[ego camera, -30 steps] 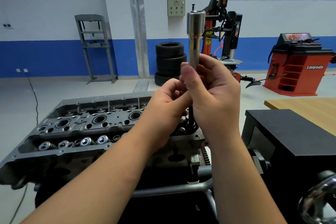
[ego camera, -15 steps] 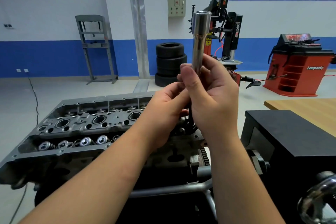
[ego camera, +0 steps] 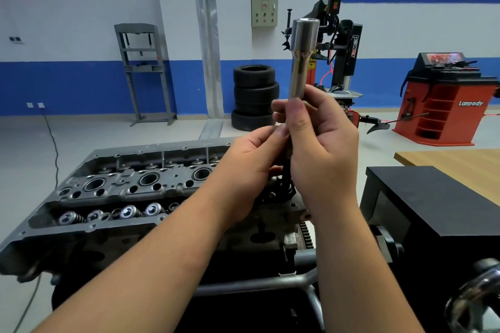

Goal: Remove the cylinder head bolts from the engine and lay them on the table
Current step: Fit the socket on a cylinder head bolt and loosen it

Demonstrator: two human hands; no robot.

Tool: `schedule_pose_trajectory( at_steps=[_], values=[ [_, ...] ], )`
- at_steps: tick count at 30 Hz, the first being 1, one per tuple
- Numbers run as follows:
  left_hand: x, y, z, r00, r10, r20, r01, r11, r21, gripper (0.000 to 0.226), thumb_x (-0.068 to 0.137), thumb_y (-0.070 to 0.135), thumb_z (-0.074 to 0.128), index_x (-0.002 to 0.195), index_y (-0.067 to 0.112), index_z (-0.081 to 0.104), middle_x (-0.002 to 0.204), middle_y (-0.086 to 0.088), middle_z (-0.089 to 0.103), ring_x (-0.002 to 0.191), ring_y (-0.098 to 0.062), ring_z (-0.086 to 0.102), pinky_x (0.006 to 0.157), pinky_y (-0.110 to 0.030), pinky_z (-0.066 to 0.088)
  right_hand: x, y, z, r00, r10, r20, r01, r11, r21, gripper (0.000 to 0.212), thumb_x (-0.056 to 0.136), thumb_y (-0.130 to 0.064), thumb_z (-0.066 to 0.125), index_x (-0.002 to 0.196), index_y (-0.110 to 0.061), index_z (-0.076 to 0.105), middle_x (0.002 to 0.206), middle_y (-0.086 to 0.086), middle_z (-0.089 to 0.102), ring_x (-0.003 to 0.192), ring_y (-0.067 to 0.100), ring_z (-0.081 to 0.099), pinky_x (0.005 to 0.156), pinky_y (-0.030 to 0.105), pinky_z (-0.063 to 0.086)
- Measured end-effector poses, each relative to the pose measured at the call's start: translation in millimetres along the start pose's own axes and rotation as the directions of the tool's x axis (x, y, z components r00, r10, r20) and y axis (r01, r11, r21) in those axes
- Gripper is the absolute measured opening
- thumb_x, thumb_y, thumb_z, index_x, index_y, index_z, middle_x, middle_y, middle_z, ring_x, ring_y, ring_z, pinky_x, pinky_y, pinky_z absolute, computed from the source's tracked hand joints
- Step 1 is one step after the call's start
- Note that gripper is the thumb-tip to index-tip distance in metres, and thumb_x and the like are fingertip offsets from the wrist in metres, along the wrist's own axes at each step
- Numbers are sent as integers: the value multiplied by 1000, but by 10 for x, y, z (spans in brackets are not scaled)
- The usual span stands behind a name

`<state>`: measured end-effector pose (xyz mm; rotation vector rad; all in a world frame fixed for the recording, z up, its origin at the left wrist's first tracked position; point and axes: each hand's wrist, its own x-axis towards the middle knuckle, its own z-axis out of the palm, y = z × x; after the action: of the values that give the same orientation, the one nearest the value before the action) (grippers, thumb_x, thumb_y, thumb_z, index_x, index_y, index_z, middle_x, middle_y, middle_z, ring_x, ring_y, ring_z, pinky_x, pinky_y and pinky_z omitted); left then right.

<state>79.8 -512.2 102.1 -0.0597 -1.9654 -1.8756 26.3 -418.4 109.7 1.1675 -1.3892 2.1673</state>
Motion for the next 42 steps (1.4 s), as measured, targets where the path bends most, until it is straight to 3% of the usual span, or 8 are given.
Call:
schedule_pose_trajectory(
  at_steps=[5, 11, 17, 20, 27, 33, 37, 42],
  values=[
    [-9, -8, 9, 998, 41, -53, -40, 999, 3, 42, 87, 46, 67, 110, 12, 66, 94, -13, 70, 82, -29, 62, 76, -48, 49, -20, 1, 25, 998, -39, -59, 35, 997, -63, 17, 95, -27, 67, 108, -17, 72, 84, -10, 71, 81, 15, 70, 76, 42, 59],
    [-4, -11, 2, 1000, 19, 14, -19, 1000, -24, 40, 108, 38, 42, 117, 11, 70, 109, -11, 77, 99, -16, 71, 86, -28, 59, -3, 27, -4, 1000, -5, -6, 5, 1000, 20, 16, 101, -23, 53, 114, -22, 62, 90, -3, 74, 90, 18, 72, 81, 38, 59],
    [-28, 22, 15, 999, 32, -36, -33, 999, -30, 39, 92, 41, 64, 122, 16, 68, 113, -15, 75, 98, -26, 68, 94, -53, 55, -23, -2, 37, 999, -35, 34, 36, 999, -26, 19, 99, -33, 60, 112, -20, 66, 88, -2, 71, 85, 22, 69, 78, 47, 59],
    [-19, 3, 12, 997, 46, -63, -48, 998, -29, 32, 94, 38, 67, 116, 14, 67, 105, -19, 71, 90, -29, 63, 81, -45, 51, -23, 25, 42, 999, -41, -11, 40, 997, -70, 22, 98, -31, 63, 110, -16, 71, 86, -4, 70, 84, 25, 69, 77, 52, 57],
    [-3, -8, 10, 999, 15, 34, -15, 1000, -13, 31, 109, 35, 44, 116, 21, 70, 112, -4, 78, 103, -13, 72, 89, -27, 59, 4, 40, -18, 1000, -4, -1, 5, 1000, 22, 28, 103, -25, 51, 124, -13, 62, 91, -4, 75, 92, 15, 72, 80, 27, 56],
    [-25, 29, 17, 997, 38, -62, -39, 999, -17, 53, 87, 40, 68, 126, 4, 62, 117, -29, 68, 97, -31, 65, 89, -51, 50, -20, 6, 42, 999, -45, 14, 46, 999, -12, 24, 96, -25, 66, 115, -12, 68, 87, -10, 70, 81, 17, 69, 77, 42, 59],
    [-19, 22, 18, 998, 15, -61, -16, 1000, -6, 50, 100, 44, 53, 122, 1, 63, 110, -16, 73, 97, -23, 66, 92, -44, 52, -9, 39, 2, 1000, -18, -18, 18, 999, 33, 15, 97, -20, 62, 110, -16, 67, 92, 1, 74, 90, 24, 72, 81, 53, 59],
    [-1, -11, 10, 1000, -4, 6, 5, 999, -42, 33, 109, 33, 45, 122, 13, 68, 116, -12, 76, 102, -16, 71, 90, -31, 58, 8, 21, -19, 999, 42, 33, -46, 991, 123, 15, 99, -24, 56, 113, -23, 62, 96, 3, 75, 92, 24, 72, 85, 43, 59]
  ],
)
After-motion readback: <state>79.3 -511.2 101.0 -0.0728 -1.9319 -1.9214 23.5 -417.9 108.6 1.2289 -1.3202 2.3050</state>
